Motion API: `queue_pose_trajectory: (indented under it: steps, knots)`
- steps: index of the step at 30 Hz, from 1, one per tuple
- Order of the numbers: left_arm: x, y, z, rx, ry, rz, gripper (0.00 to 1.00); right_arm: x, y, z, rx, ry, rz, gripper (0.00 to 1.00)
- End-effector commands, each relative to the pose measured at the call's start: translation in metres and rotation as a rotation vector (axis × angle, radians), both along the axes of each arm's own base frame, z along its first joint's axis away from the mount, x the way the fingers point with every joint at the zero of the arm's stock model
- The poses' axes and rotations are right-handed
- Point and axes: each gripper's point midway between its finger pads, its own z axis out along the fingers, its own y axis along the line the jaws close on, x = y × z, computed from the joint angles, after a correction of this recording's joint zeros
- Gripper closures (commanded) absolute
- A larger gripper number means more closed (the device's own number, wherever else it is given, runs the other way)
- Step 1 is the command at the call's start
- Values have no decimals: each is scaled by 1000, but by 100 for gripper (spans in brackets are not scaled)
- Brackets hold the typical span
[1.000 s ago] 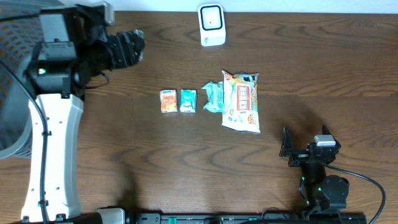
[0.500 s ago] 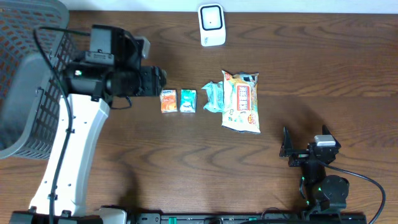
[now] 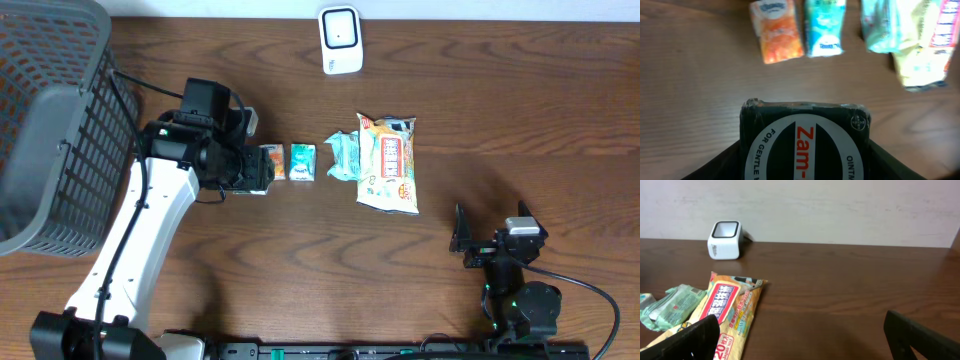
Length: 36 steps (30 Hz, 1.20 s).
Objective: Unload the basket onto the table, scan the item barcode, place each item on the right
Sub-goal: 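Carry the Zam-Buk tin toward the scanner, presenting its label, then lower the tin onto the table left of the Kleenex pack and release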
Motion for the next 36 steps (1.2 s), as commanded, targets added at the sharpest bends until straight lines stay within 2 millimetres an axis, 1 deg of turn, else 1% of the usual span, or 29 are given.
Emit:
queue_pose_trajectory:
  steps: [1, 4, 10, 14, 19, 23, 24, 25, 26, 30, 32, 34, 36]
  knots:
    - [3, 18, -19, 104, 3, 52, 47, 0, 0, -1, 2, 2, -1, 1]
    - [12, 30, -27, 163, -30, 116, 47, 0, 0, -1, 2, 2, -1, 1]
    - [31, 40, -39, 213, -123, 149, 46, 0, 0, -1, 2, 2, -1, 1]
    - [49, 40, -51, 212, -204, 165, 46, 0, 0, -1, 2, 2, -1, 1]
    - [68, 40, -69, 220, -235, 176, 46, 0, 0, -1, 2, 2, -1, 1]
    - [82, 59, -90, 334, -243, 221, 46, 0, 0, -1, 2, 2, -1, 1]
    - [84, 61, -95, 346, -240, 226, 46, 0, 0, -1, 2, 2, -1, 1]
    - [86, 64, -106, 354, -225, 232, 46, 0, 0, -1, 2, 2, -1, 1]
    - [86, 65, -110, 357, -216, 233, 46, 0, 0, -1, 2, 2, -1, 1]
    - [85, 66, -120, 363, -196, 232, 46, 0, 0, -1, 2, 2, -1, 1]
    - [84, 62, -124, 342, -182, 221, 46, 0, 0, -1, 2, 2, -1, 1]
    - [82, 55, -128, 307, -164, 204, 40, 0, 0, -1, 2, 2, -1, 1]
    - [81, 53, -132, 298, -151, 198, 39, 0, 0, -1, 2, 2, -1, 1]
